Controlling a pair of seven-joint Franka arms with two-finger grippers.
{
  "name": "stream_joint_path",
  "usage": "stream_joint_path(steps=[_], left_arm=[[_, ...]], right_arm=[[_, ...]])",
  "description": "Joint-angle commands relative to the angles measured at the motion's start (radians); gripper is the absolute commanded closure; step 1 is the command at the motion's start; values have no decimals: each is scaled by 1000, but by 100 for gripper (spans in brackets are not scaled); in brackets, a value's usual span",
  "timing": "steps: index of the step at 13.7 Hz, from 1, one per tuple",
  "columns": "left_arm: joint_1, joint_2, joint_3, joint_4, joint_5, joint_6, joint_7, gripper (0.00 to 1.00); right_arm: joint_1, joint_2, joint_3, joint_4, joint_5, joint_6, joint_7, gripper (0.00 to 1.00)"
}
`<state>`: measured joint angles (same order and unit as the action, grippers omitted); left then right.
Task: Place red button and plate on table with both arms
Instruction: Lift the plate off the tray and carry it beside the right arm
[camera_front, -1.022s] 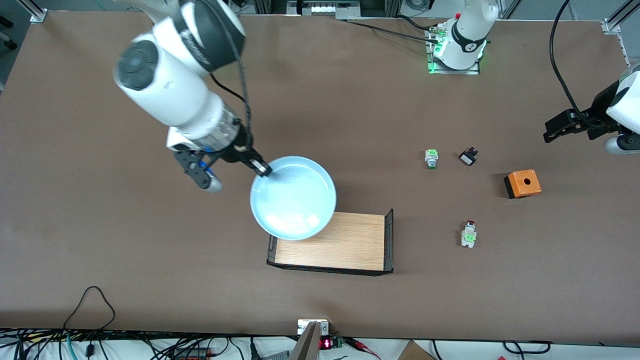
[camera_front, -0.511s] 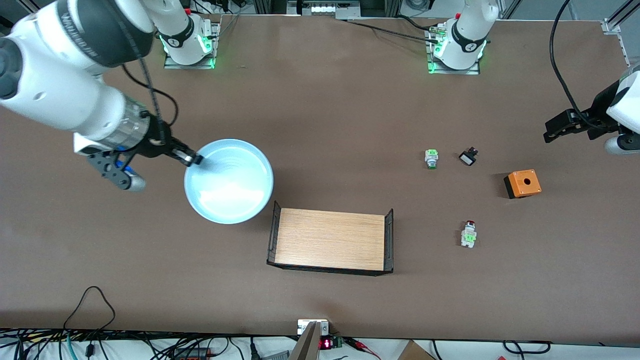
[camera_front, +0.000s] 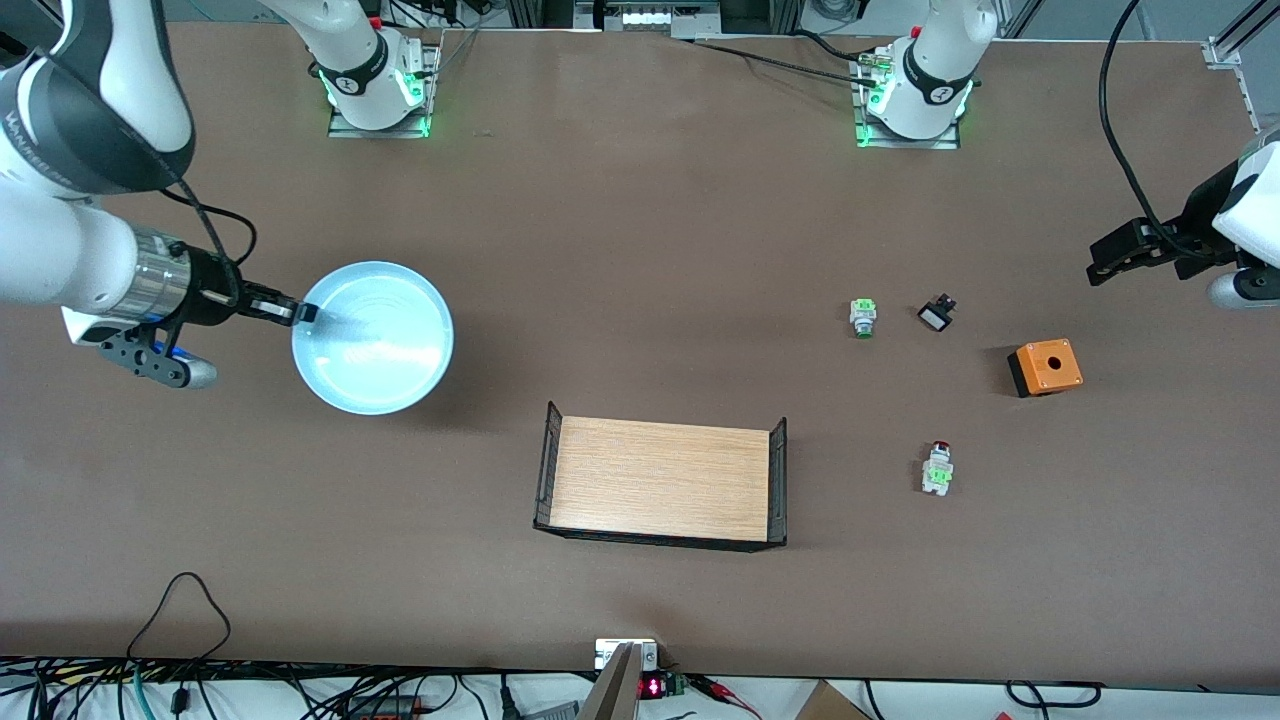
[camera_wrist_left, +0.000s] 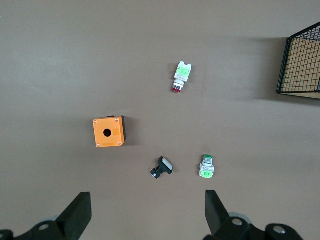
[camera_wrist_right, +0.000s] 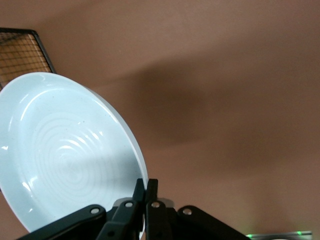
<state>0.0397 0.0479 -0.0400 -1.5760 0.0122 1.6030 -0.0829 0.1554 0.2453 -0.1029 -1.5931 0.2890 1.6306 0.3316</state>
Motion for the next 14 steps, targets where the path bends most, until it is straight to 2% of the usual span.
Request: stream_joint_path(steps=[1,5,7,14], left_arm=[[-1,-6,6,5,-2,-9,0,0],[-1,-3,6,7,-2,-5,0,0],[-3,4,3,19,-2,-6,-1,0],[-4,10,2,28,-2,-9,-1,0]], right_arm=[[-77,-38,14,-94,-40,8,-147,100],[-126,-32,12,-180,-131,53,-301,100],[-128,-34,14,-229,-218,109,-356,100],[-230,-21,15,-433,-206,319,-502,100]])
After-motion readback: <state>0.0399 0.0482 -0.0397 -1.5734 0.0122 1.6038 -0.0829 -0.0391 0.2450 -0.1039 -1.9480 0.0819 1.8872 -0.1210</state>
